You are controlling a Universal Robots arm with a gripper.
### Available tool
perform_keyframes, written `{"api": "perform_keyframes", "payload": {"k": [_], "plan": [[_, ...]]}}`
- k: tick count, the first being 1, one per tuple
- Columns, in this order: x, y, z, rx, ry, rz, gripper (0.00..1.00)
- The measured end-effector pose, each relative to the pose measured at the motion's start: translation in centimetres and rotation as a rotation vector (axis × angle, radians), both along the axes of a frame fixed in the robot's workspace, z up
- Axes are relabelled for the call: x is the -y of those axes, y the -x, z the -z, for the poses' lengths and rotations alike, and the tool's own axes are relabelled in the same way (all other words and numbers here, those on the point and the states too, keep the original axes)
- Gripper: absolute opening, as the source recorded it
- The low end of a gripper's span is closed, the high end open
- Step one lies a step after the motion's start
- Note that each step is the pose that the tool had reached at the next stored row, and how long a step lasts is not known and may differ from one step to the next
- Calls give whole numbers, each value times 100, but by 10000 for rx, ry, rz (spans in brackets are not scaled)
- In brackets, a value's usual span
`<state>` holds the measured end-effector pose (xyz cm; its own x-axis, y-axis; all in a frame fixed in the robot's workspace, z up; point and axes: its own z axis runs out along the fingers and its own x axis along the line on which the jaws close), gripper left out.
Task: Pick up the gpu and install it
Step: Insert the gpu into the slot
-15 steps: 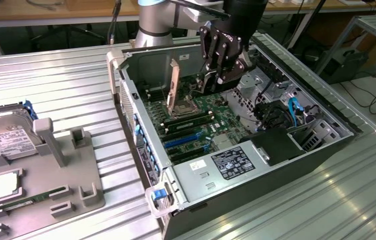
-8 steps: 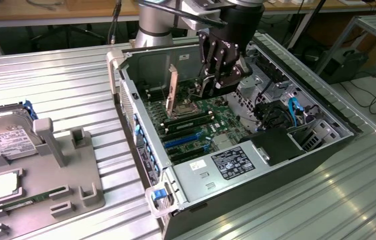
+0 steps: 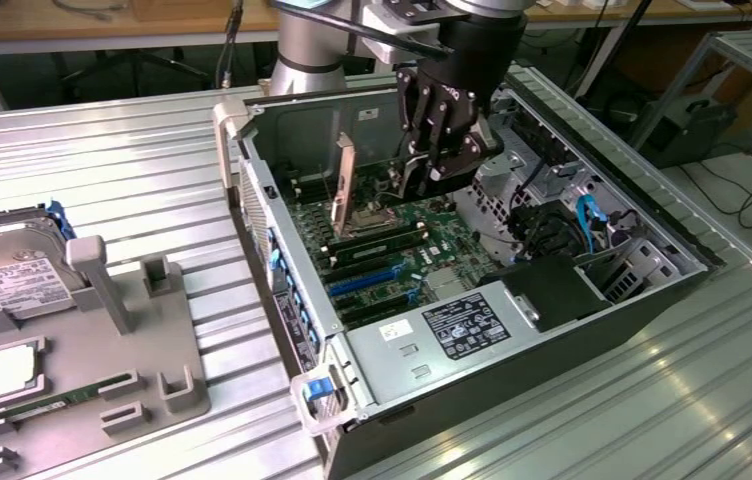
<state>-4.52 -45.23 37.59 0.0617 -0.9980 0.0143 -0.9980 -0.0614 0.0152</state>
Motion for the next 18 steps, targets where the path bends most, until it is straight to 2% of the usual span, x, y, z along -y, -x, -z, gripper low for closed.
{"api": "perform_keyframes", "payload": {"k": [10, 18], "plan": [[-2, 0, 14, 1, -9, 0, 27], [-2, 23, 152, 0, -10, 299, 27]]}}
